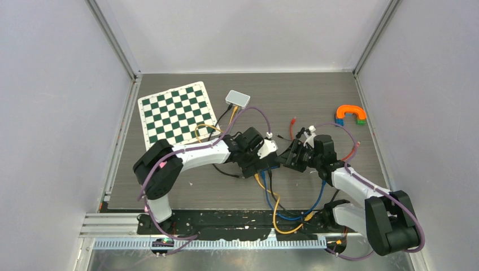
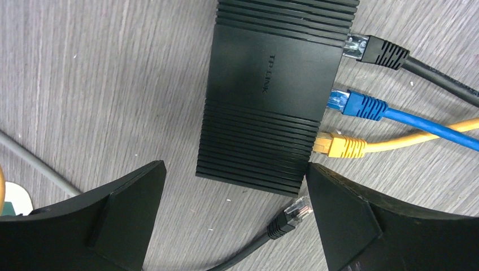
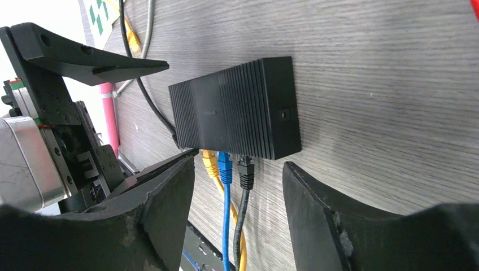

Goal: Pull the plug from the switch port
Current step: Pull the connector from the switch port.

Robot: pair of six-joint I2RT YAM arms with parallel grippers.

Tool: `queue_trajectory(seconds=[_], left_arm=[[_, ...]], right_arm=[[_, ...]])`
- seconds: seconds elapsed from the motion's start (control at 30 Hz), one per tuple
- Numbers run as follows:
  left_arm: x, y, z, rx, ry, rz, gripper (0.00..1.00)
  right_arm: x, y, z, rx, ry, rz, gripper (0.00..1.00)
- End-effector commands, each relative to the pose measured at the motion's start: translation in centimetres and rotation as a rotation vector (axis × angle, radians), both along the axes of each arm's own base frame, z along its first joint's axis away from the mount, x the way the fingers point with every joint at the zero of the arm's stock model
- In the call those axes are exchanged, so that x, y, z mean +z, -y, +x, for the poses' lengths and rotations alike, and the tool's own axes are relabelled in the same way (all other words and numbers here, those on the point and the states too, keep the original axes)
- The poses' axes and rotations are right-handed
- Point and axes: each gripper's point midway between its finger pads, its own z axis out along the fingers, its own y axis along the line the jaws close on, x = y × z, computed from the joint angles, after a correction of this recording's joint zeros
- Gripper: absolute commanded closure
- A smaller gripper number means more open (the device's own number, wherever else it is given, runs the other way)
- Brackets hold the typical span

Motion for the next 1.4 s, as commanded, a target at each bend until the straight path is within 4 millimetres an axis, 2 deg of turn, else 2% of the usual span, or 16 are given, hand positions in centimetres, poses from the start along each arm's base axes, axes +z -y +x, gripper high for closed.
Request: queue_trajectory(seconds=[0.0, 0.1, 0.33, 0.47, 0.63, 0.9, 1.2, 1.3, 1.37], left_arm=[[0.1, 0.7, -0.1, -0.053, -0.011, 0.009, 0.0], [-0.3, 0.8, -0.1, -0.054, -0.022, 0.015, 0.04], [-0.9, 0.9, -0.5, -0.064, -0.055, 0.023, 0.28], [-1.1, 0.8, -0.7, -0.067, -0.063, 0.024, 0.35], [-1.1, 0.9, -0.8, -0.068, -0.068, 0.02, 0.37], [-1.1, 1.0, -0.7, -0.062, -0.066, 0.016, 0.37], [-1.1, 1.0, -0.8, -0.064, -0.071, 0.014, 0.38], [-1.0, 1.1, -0.8, -0.065, -0.069, 0.01, 0.38], [-1.0, 1.1, -0.8, -0.065, -0.07, 0.01, 0.38]], right_arm=[[0.1, -0.6, 0.1, 0.012, 0.008, 0.038, 0.35], [-0.6, -0.8, -0.2, 0.027, -0.016, 0.042, 0.39], [-1.6, -1.4, -0.4, 0.052, -0.059, 0.056, 0.49], [-1.9, -2.3, -0.7, 0.071, -0.08, 0.088, 0.53], [-2.3, -3.5, -1.1, 0.1, -0.091, 0.106, 0.55], [-4.1, -3.4, -1.6, 0.081, -0.135, 0.1, 0.6], [-3.9, -3.9, -1.0, 0.078, -0.123, 0.141, 0.65], [-4.1, -4.0, -1.1, 0.081, -0.132, 0.15, 0.68], [-4.2, -4.0, -1.2, 0.084, -0.132, 0.152, 0.74]])
